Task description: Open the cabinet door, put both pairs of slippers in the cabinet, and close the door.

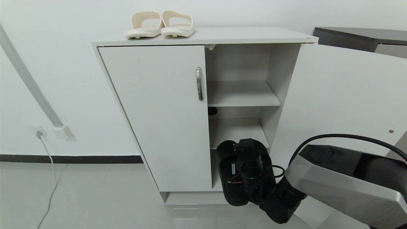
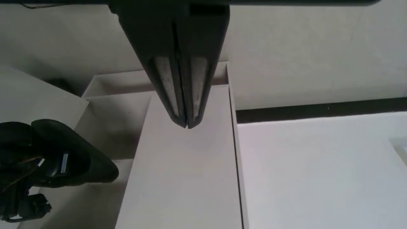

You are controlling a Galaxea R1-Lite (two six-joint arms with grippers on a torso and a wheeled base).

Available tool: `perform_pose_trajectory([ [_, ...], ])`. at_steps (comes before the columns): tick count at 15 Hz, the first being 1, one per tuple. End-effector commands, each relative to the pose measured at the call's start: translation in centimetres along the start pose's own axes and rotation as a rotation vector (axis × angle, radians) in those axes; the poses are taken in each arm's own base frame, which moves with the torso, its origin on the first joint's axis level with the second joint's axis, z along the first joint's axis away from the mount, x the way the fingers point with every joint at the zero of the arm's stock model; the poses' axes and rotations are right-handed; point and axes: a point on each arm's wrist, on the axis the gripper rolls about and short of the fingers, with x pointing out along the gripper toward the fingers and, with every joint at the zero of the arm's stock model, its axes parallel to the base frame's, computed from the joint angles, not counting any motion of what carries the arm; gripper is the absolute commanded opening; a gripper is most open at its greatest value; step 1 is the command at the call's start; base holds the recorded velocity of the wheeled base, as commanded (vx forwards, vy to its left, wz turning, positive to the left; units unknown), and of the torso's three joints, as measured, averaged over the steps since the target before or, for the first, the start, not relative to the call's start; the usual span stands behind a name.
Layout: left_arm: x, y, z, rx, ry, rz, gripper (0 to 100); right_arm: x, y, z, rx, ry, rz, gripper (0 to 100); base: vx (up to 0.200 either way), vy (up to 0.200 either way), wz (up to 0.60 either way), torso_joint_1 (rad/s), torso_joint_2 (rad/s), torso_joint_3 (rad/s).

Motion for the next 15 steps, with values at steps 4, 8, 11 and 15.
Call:
perform_pose_trajectory([
  [4,0.0,0.0,0.0,-0.002,0.001,0.000,0,0.7,0.3,-1.1,0.019,-0.029,-0.003,0,0.000,0.000,0.00,0.004,0.00,-0.197],
  [8,0.0,0.0,0.0,-0.002,0.001,0.000,0,1.4,-0.1,-1.6,0.055,-0.084,-0.017,0,0.000,0.000,0.00,0.005,0.00,-0.129],
  [11,0.0,0.0,0.0,-0.002,0.001,0.001,0,2.0,-0.9,-1.3,0.079,-0.110,-0.037,0,0.000,0.000,0.00,0.000,0.00,0.000],
  [15,0.0,0.0,0.0,-0.002,0.001,0.000,0,1.9,-0.9,-0.7,0.078,-0.122,-0.037,0,0.000,0.000,0.00,0.000,0.00,0.000],
])
